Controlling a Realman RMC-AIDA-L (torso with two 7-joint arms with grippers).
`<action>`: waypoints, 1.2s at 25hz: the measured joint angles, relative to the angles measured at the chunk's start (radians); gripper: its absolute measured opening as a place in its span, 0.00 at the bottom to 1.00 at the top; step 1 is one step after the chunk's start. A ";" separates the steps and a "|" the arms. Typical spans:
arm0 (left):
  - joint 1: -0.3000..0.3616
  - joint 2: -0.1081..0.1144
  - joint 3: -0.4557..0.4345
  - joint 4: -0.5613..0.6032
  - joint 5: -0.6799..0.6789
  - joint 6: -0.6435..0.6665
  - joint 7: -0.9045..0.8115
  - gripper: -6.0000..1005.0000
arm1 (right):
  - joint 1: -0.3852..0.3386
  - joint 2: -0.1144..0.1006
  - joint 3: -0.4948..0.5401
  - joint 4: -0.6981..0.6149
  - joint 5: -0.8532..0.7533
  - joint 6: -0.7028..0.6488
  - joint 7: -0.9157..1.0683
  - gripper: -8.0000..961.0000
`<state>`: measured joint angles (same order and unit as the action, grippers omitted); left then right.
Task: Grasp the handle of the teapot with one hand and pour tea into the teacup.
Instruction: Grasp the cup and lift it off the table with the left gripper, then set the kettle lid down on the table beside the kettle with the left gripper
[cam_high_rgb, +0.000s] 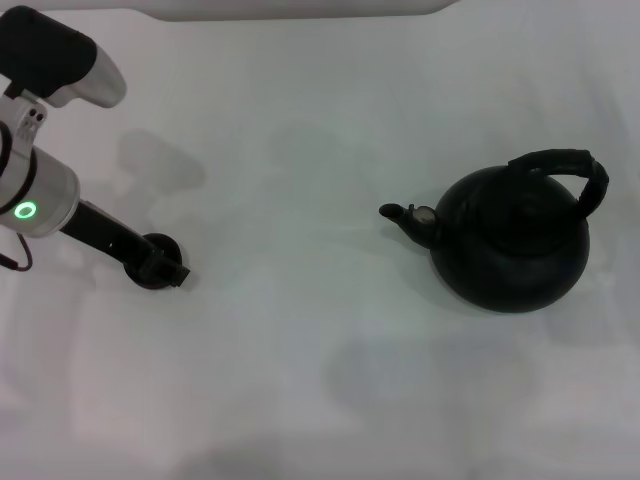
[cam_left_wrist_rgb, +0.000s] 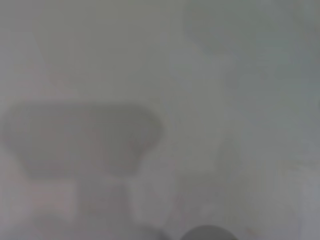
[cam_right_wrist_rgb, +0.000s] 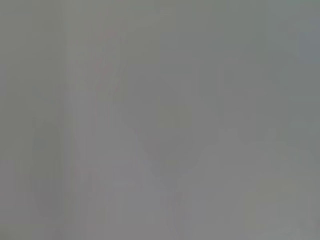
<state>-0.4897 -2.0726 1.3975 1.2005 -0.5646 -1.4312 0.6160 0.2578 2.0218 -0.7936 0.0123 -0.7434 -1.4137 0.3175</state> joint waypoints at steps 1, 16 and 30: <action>-0.002 0.000 0.000 -0.002 0.000 -0.003 0.002 0.76 | 0.000 0.000 0.000 0.000 0.001 0.000 0.000 0.91; -0.066 0.001 0.026 -0.024 0.052 0.006 0.035 0.70 | 0.004 0.000 0.001 0.000 0.004 0.001 0.000 0.91; -0.358 -0.002 0.023 -0.220 -0.046 0.078 0.050 0.71 | 0.018 0.002 -0.003 -0.002 0.001 -0.009 0.000 0.91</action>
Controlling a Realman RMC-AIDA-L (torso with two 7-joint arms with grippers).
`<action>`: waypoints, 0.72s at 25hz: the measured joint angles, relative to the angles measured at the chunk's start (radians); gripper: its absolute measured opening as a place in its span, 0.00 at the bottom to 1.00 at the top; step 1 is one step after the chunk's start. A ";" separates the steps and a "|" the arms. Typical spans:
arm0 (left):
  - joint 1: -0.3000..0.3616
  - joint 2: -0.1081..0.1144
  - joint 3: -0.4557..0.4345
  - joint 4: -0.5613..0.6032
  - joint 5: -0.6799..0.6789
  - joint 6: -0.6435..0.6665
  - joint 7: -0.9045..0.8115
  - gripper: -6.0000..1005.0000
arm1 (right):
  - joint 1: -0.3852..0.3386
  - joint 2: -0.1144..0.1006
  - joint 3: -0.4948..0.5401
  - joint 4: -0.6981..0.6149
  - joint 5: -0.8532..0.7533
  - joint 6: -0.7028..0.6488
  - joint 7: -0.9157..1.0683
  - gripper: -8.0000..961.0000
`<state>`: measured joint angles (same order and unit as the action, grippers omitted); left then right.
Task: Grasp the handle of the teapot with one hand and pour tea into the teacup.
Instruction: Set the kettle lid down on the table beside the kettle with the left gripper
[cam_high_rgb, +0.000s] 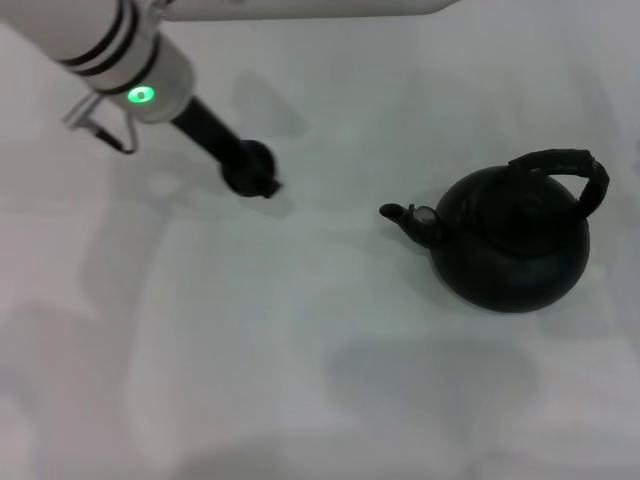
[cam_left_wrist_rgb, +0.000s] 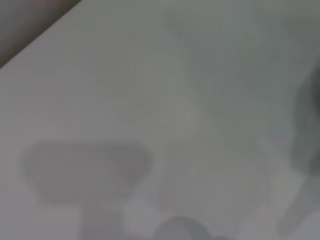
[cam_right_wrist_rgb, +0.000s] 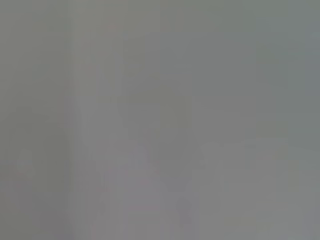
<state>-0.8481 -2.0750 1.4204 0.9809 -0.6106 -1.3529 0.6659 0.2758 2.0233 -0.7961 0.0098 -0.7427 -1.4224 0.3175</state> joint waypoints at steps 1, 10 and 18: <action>-0.020 0.000 0.003 -0.019 -0.021 0.001 0.003 0.71 | 0.001 0.000 0.000 0.000 0.000 0.000 0.000 0.91; -0.090 -0.005 0.159 -0.096 -0.142 0.006 -0.005 0.71 | 0.008 0.000 -0.003 -0.001 0.000 -0.003 0.001 0.91; -0.118 -0.006 0.203 -0.175 -0.175 0.070 -0.012 0.71 | 0.010 0.000 -0.005 -0.001 -0.002 -0.003 0.002 0.91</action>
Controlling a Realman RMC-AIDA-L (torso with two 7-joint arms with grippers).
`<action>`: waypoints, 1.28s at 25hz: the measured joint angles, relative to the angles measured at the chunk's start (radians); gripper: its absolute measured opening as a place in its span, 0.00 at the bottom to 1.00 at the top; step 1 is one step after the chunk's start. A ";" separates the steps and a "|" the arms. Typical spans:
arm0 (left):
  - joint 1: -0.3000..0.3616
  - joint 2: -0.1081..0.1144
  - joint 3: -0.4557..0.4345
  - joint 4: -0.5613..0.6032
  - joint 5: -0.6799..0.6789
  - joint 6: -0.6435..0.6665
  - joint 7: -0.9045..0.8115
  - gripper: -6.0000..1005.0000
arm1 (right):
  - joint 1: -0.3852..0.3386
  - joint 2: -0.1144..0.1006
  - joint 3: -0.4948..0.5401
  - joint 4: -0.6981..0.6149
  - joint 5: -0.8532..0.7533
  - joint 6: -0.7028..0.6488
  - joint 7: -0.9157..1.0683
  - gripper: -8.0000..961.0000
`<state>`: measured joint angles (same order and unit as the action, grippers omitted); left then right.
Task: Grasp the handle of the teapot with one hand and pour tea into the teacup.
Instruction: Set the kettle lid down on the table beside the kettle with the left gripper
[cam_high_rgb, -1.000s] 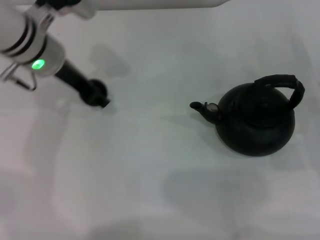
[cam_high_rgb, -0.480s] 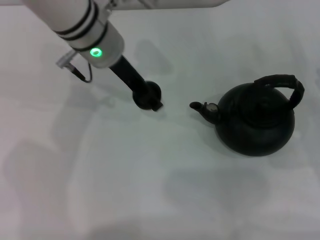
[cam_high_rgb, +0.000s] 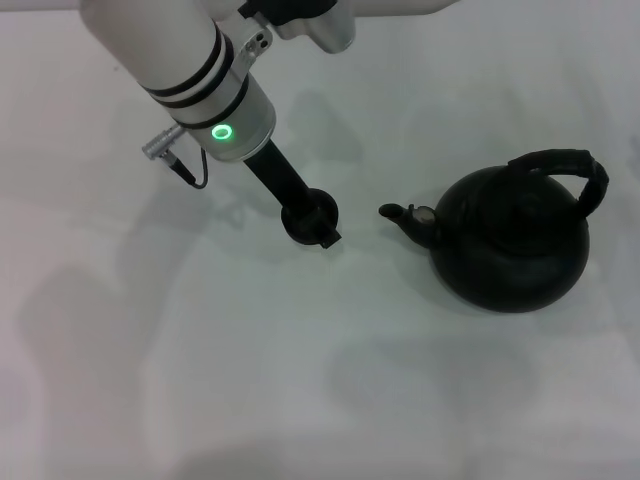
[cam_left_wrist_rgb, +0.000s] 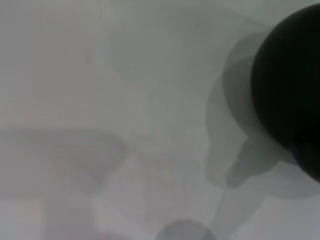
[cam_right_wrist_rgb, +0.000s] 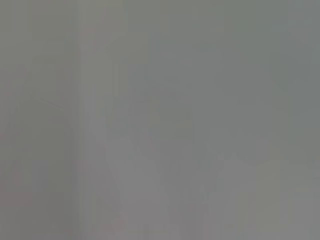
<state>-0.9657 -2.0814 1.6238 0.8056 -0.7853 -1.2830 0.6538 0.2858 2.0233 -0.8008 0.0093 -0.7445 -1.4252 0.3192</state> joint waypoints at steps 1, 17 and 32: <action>-0.002 0.000 0.003 -0.009 0.000 0.008 0.000 0.71 | 0.000 0.000 0.000 0.001 0.000 0.000 0.000 0.91; -0.030 -0.003 0.104 -0.071 -0.082 0.108 0.005 0.71 | 0.003 0.002 -0.001 0.003 -0.001 0.003 0.000 0.91; -0.022 -0.003 0.137 -0.081 -0.089 0.123 -0.015 0.72 | 0.013 0.002 -0.002 0.003 -0.001 0.008 0.000 0.91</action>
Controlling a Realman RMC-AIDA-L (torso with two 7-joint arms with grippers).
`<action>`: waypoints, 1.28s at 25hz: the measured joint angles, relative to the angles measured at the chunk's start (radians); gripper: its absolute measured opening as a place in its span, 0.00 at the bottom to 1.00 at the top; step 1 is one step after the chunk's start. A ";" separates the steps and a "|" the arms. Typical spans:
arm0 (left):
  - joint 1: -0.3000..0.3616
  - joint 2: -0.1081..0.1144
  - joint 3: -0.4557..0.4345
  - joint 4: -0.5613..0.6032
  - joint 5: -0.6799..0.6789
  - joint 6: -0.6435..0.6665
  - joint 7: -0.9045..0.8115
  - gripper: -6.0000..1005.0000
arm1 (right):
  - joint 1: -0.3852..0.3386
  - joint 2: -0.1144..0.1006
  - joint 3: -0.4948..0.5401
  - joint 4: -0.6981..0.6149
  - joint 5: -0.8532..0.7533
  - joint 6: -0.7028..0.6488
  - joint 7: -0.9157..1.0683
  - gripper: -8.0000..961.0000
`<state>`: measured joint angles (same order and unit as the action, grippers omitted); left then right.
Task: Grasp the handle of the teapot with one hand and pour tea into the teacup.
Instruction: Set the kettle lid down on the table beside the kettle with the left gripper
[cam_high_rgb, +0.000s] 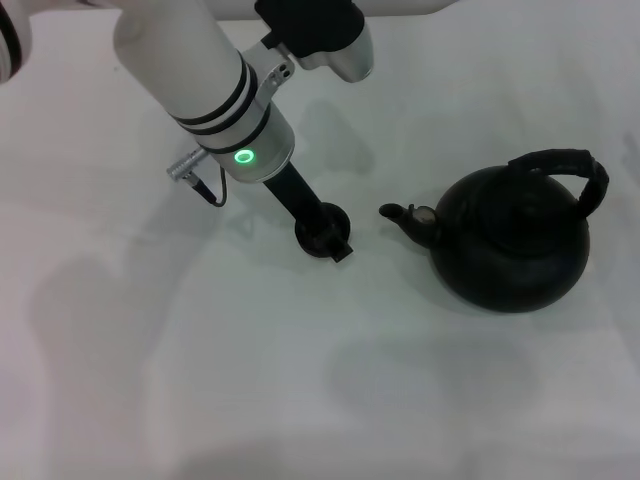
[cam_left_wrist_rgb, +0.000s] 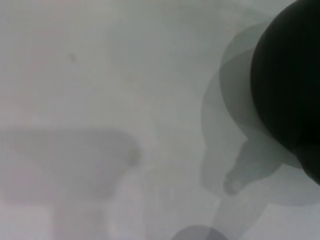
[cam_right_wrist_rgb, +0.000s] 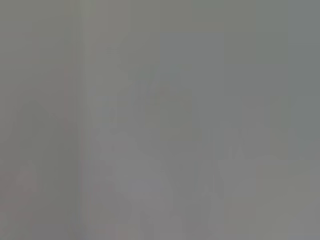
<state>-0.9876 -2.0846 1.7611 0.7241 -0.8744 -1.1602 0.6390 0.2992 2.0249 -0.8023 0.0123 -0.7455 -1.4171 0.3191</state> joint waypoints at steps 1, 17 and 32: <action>0.000 0.000 0.000 -0.003 0.000 0.003 0.000 0.72 | 0.000 0.000 0.000 0.000 0.000 0.000 0.000 0.91; -0.004 -0.002 0.028 -0.015 0.001 0.010 0.002 0.72 | 0.001 0.001 0.000 0.000 0.000 0.000 0.000 0.91; -0.008 -0.003 0.035 -0.015 -0.002 0.013 -0.011 0.73 | 0.001 0.002 0.000 0.007 0.000 -0.001 0.000 0.91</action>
<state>-0.9952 -2.0878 1.7956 0.7087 -0.8760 -1.1476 0.6281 0.3007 2.0264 -0.8023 0.0194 -0.7455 -1.4183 0.3191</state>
